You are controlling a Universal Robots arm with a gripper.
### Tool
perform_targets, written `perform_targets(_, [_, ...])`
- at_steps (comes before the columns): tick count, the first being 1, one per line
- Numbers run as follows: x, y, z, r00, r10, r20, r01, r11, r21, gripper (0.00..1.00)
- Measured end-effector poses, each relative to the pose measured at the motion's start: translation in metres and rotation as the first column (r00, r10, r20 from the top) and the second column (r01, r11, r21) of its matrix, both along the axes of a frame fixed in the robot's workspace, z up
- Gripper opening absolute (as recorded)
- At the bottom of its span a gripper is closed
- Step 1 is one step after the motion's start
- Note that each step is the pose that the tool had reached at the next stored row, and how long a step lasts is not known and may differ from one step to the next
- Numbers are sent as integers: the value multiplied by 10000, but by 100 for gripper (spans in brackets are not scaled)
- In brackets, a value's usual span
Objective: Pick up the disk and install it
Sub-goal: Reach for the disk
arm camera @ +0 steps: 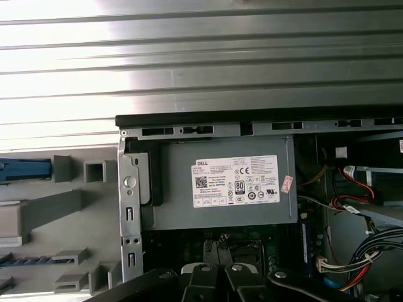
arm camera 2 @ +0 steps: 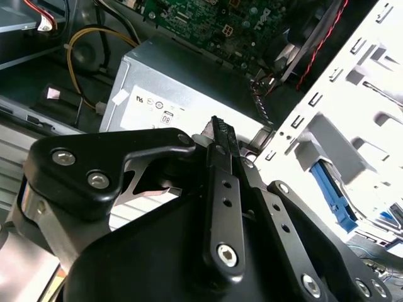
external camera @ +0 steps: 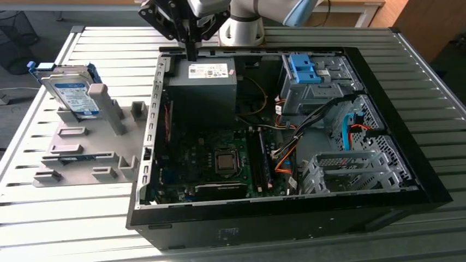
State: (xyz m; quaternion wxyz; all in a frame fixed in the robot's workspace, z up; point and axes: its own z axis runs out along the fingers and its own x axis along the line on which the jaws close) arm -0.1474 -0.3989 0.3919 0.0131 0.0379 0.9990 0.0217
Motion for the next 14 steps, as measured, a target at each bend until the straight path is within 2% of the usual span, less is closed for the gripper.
perform_targets(14, [-60, 0, -7, 10000, -1, 0, 1, 10000, 0, 11])
